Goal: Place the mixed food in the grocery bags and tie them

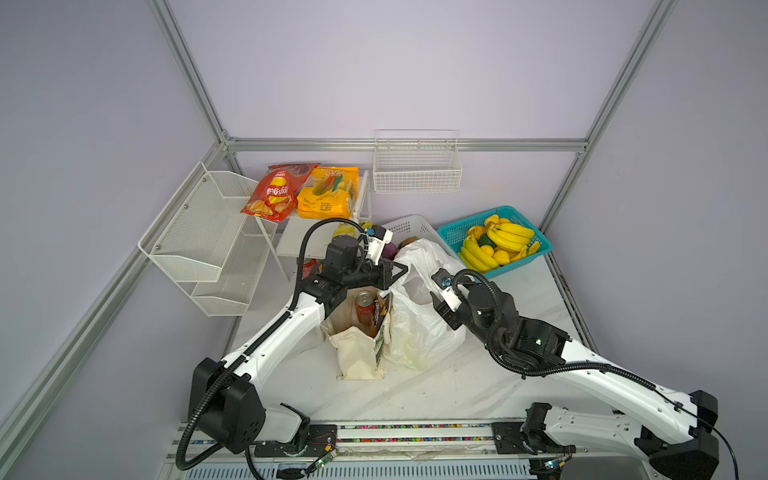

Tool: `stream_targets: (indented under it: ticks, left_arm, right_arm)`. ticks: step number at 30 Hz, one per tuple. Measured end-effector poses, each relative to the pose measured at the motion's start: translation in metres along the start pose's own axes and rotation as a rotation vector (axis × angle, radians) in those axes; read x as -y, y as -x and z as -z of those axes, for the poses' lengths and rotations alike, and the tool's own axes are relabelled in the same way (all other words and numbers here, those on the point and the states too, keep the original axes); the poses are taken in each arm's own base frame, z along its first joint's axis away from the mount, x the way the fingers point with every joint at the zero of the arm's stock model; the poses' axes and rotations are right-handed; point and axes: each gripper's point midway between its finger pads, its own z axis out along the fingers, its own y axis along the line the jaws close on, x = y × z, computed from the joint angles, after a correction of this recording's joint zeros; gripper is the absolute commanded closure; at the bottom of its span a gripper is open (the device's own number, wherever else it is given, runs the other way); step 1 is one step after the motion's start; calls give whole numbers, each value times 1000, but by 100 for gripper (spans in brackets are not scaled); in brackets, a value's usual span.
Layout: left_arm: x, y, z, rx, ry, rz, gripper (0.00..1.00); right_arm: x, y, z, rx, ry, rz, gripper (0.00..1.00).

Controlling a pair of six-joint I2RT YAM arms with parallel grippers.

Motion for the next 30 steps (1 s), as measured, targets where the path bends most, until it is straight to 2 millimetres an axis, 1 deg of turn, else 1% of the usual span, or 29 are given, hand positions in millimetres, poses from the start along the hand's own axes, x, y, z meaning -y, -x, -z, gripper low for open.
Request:
stream_targets:
  ticks: [2, 5, 6, 7, 8, 9, 12, 14, 15, 16, 19, 21, 23, 25, 27, 29, 30]
  left_arm:
    - [0, 0, 0, -1, 0, 1, 100]
    - [0, 0, 0, -2, 1, 1, 100]
    - [0, -1, 0, -2, 1, 2, 100]
    - [0, -1, 0, -3, 1, 2, 100]
    - [0, -1, 0, -3, 1, 2, 100]
    - [-1, -1, 0, -3, 1, 2, 100]
    - [0, -1, 0, -3, 2, 2, 100]
    - [-1, -1, 0, -3, 3, 2, 100]
    - [-1, -1, 0, -3, 4, 0, 100]
    - [-2, -1, 0, -4, 7, 0, 95]
    - [-4, -1, 0, -1, 23, -10, 73]
    - [-7, 0, 0, 3, 38, -13, 62]
    - [-10, 0, 1, 6, 56, -17, 52]
    - [-14, 0, 3, 11, 86, -16, 40]
    - [-18, 2, 8, 22, 124, -19, 32]
    - [-19, 7, 18, 47, 169, -22, 28]
    - [-19, 12, 26, 72, 196, -26, 27]
  right_arm:
    - [1, -4, -3, -18, -25, 12, 49]
    - [4, -6, -5, -31, -47, 19, 61]
    - [5, -6, -5, -31, -52, 18, 69]
    - [6, -6, -4, -31, -58, 15, 79]
    - [7, -6, -3, -30, -61, 14, 92]
    - [8, -5, -2, -27, -62, 8, 99]
    - [9, -1, 4, -4, -47, -33, 100]
    - [9, 5, 10, 18, -23, -70, 100]
    - [10, 11, 15, 36, -5, -95, 100]
    - [10, 18, 20, 59, 15, -123, 100]
    - [13, 46, 34, 128, 79, -216, 100]
    - [15, 65, 42, 175, 137, -285, 100]
    - [19, 78, 47, 206, 187, -356, 100]
    - [26, 88, 48, 226, 240, -434, 100]
    - [36, 94, 45, 234, 279, -502, 100]
    - [45, 93, 37, 224, 311, -564, 100]
    - [48, 91, 33, 215, 332, -592, 100]
